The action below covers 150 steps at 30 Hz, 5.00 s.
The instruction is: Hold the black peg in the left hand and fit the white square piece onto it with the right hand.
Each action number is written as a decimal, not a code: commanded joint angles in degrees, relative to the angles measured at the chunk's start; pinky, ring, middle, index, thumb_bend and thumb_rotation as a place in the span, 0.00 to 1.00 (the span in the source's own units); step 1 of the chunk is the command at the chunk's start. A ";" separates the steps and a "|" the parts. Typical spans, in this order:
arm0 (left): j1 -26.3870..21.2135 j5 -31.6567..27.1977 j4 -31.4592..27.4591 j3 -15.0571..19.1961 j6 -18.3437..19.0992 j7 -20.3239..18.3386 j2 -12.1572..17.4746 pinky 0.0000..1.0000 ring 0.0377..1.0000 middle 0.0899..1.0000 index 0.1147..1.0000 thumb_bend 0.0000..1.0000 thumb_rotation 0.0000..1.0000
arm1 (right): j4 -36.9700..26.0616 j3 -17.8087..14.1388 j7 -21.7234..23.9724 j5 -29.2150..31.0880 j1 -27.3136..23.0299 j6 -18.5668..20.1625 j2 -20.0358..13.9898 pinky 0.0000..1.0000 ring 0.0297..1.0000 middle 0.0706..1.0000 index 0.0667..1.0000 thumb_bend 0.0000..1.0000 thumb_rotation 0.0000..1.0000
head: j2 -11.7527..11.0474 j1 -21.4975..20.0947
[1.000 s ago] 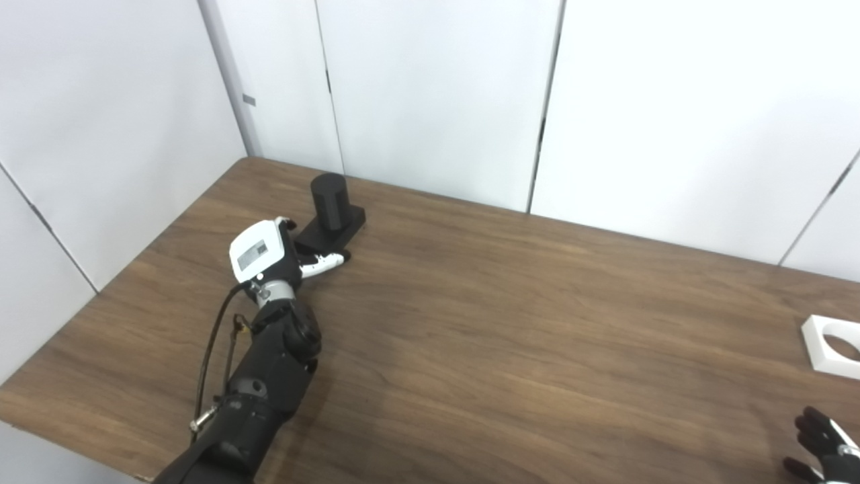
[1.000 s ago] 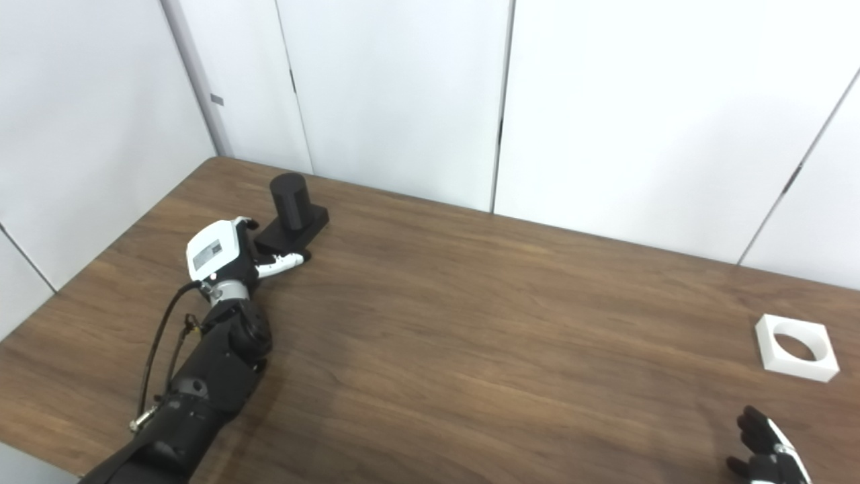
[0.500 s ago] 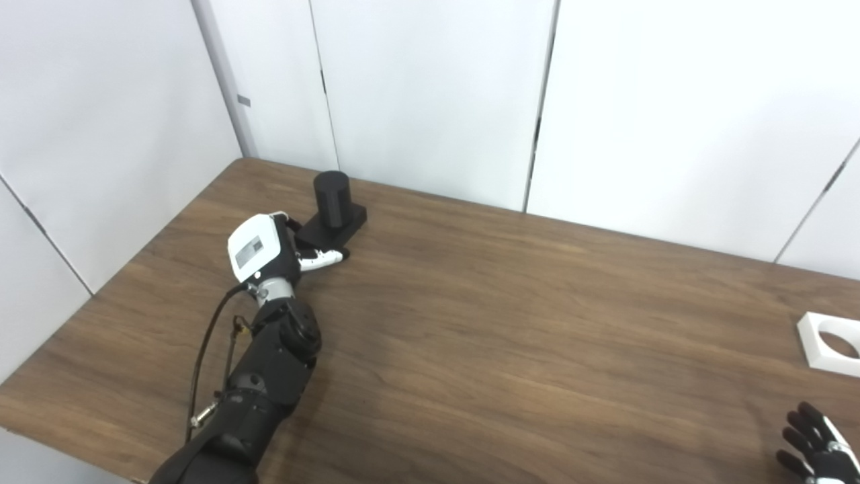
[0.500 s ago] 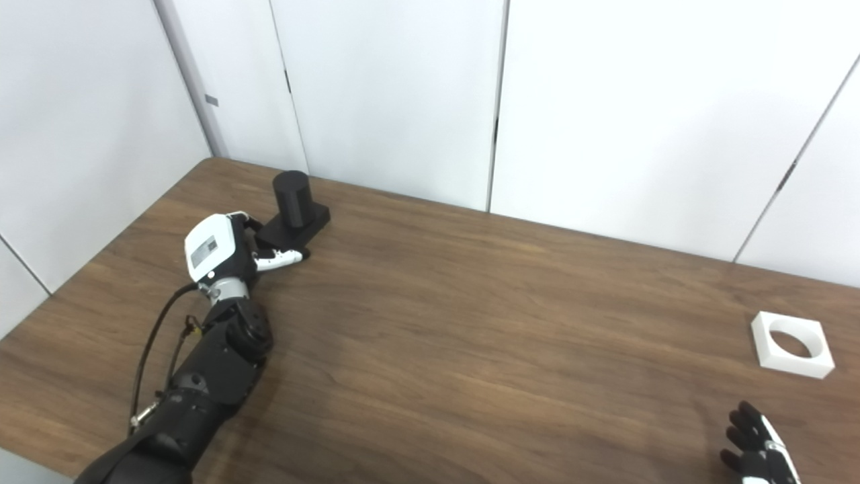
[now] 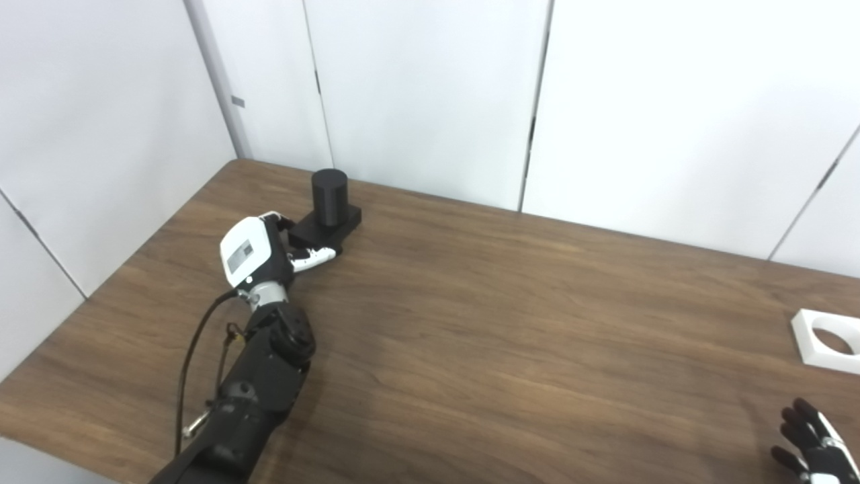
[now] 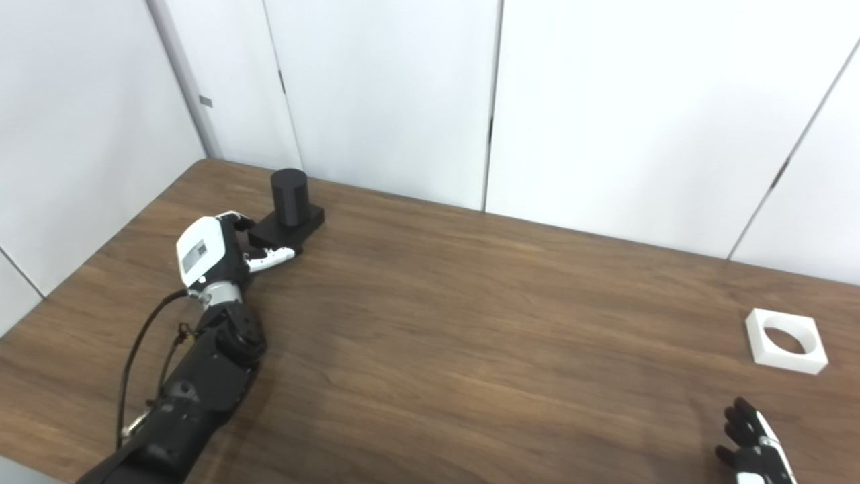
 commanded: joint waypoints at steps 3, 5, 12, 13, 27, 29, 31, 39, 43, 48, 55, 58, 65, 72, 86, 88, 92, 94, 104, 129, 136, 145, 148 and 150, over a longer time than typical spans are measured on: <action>2.63 0.81 -8.42 -1.07 -0.43 -2.53 1.05 0.69 0.74 0.64 0.42 0.52 0.05 | -1.71 0.53 -0.09 -1.48 -0.35 1.84 0.80 0.93 0.92 0.90 0.91 0.50 1.00 | 0.30 -0.56; 4.17 0.08 -11.51 -1.16 0.00 -4.79 0.79 0.67 0.73 0.64 0.42 0.52 0.05 | -2.36 0.78 -0.20 -2.25 -0.34 2.63 0.94 0.92 0.92 0.90 0.91 0.47 1.00 | 0.48 -0.94; 11.49 0.29 -26.34 -2.95 0.11 -11.90 -1.40 0.63 0.72 0.66 0.42 0.52 0.05 | -3.84 1.49 -0.19 -1.66 -0.39 4.40 1.61 0.98 0.95 0.92 0.93 0.39 1.00 | 1.30 -3.00; 12.38 0.53 -28.06 -3.31 0.10 -12.77 -1.69 0.62 0.72 0.66 0.42 0.52 0.05 | -4.02 1.65 -0.31 -1.86 -0.37 4.53 1.74 0.99 0.95 0.92 0.93 0.38 1.00 | 1.64 -3.65; 22.52 1.77 -39.79 -12.42 -5.90 -25.98 -3.45 0.67 0.77 0.71 0.42 0.51 0.04 | -5.51 3.94 -1.86 -2.89 0.19 4.64 3.07 1.00 0.95 0.90 0.91 0.33 1.00 | 5.22 -11.00; 23.44 1.43 -40.55 -14.06 -6.84 -27.45 -3.69 0.69 0.77 0.71 0.42 0.51 0.04 | -5.55 4.11 -1.86 -2.90 0.31 4.90 3.10 0.98 0.94 0.90 0.91 0.36 1.00 | 5.86 -12.09; 24.06 1.00 -41.34 -15.06 -7.17 -28.70 -3.64 0.68 0.77 0.72 0.42 0.51 0.05 | -5.48 4.32 -2.09 -3.50 0.30 4.91 3.13 0.97 0.94 0.90 0.91 0.37 1.00 | 6.40 -13.00; 26.94 -1.18 -43.69 -20.04 -8.82 -36.61 -1.99 0.71 0.81 0.74 0.42 0.51 0.04 | -5.39 4.74 -1.90 -0.86 -0.05 5.39 3.60 0.98 0.96 0.91 0.93 0.42 1.00 | 8.94 -16.44; 27.52 -0.99 -43.09 -22.64 -10.75 -38.93 -0.66 0.71 0.82 0.73 0.42 0.52 0.04 | -5.70 5.20 -2.27 -1.18 -0.25 5.62 3.58 0.96 0.95 0.91 0.92 0.43 1.00 | 10.17 -18.14; 27.32 0.21 -42.24 -24.63 -12.98 -39.35 0.34 0.72 0.82 0.73 0.42 0.52 0.04 | -6.38 5.68 -2.90 -1.99 -0.56 6.77 4.04 0.95 0.94 0.90 0.92 0.44 1.00 | 11.23 -19.34; 27.20 3.35 -41.52 -26.10 -15.37 -39.05 0.87 0.81 0.81 0.72 0.42 0.52 0.04 | -7.35 6.15 -3.48 -2.59 -0.61 7.80 3.72 0.93 0.92 0.89 0.90 0.43 1.00 | 12.36 -19.59; 26.85 4.14 -40.46 -26.31 -17.13 -38.74 1.10 0.82 0.80 0.71 0.42 0.52 0.04 | -7.68 6.09 -3.32 -1.82 -0.56 8.07 3.64 0.94 0.92 0.89 0.90 0.43 1.00 | 12.61 -19.65; 25.63 7.27 -39.09 -27.15 -19.36 -39.94 1.82 0.87 0.81 0.72 0.42 0.52 0.04 | -7.81 6.12 -3.29 -1.34 -0.78 8.25 3.63 0.94 0.91 0.89 0.91 0.43 1.00 | 12.92 -19.83; 24.84 12.48 -38.06 -27.88 -21.25 -39.15 1.86 0.86 0.81 0.72 0.42 0.52 0.04 | -8.03 6.08 -3.30 -1.06 -0.79 8.66 3.64 0.96 0.92 0.89 0.90 0.45 1.00 | 13.25 -20.38; 24.24 14.17 -37.72 -26.85 -22.22 -38.46 1.81 0.84 0.80 0.70 0.42 0.52 0.04 | -15.10 7.06 0.80 -9.38 -3.14 20.56 -1.89 0.88 0.91 0.91 0.89 0.49 0.71 | 12.59 -27.55; 24.17 13.85 -38.00 -26.56 -22.23 -38.68 1.95 0.83 0.79 0.70 0.42 0.52 0.04 | -16.00 7.22 2.98 -15.48 -5.85 23.31 -5.60 0.88 0.90 0.89 0.85 0.52 0.55 | 12.66 -28.79; 24.07 13.45 -38.48 -26.20 -22.10 -39.39 2.25 0.82 0.79 0.70 0.42 0.52 0.04 | -15.29 5.16 8.39 -21.77 -11.92 26.25 -11.04 0.90 0.93 0.91 0.81 0.65 0.33 | 12.50 -29.91; 24.02 13.58 -38.78 -26.19 -21.99 -39.84 2.39 0.82 0.79 0.70 0.42 0.52 0.04 | -13.42 4.13 11.47 -24.23 -15.63 26.29 -14.53 0.89 0.95 0.92 0.80 0.72 0.27 | 12.15 -31.15; 24.35 13.57 -39.23 -25.52 -22.73 -39.72 2.35 0.80 0.77 0.68 0.42 0.52 0.04 | -1.97 3.39 17.23 -27.52 -27.54 23.69 -25.40 0.87 0.99 0.96 0.86 0.89 0.14 | 11.88 -33.32; 25.38 13.94 -40.59 -24.89 -23.01 -40.33 2.37 0.80 0.76 0.68 0.42 0.52 0.04 | 27.89 15.10 18.93 -32.42 -48.53 18.21 -29.94 0.95 0.99 0.95 0.88 0.91 0.19 | 10.96 -34.77; 25.45 14.03 -41.26 -24.81 -22.48 -40.90 2.11 0.80 0.76 0.68 0.42 0.52 0.04 | 30.76 18.49 20.99 -34.58 -51.13 18.54 -30.58 0.96 0.99 0.95 0.85 0.91 0.17 | 11.14 -34.66; 25.41 14.26 -41.77 -24.66 -22.19 -41.46 1.89 0.80 0.76 0.68 0.42 0.52 0.05 | 32.61 20.47 21.47 -37.18 -51.49 18.27 -30.80 0.97 0.98 0.93 0.84 0.90 0.15 | 11.21 -34.45; 25.43 14.32 -42.00 -24.62 -21.94 -41.72 1.76 0.80 0.76 0.68 0.42 0.52 0.05 | 32.84 20.69 21.71 -37.45 -51.46 18.26 -31.01 0.97 0.98 0.94 0.84 0.88 0.13 | 11.24 -34.46; 25.44 14.20 -42.13 -24.59 -21.87 -41.86 1.73 0.81 0.76 0.68 0.42 0.52 0.05 | 32.83 20.71 21.88 -37.50 -51.41 18.36 -31.20 0.97 0.98 0.93 0.84 0.88 0.13 | 11.24 -34.46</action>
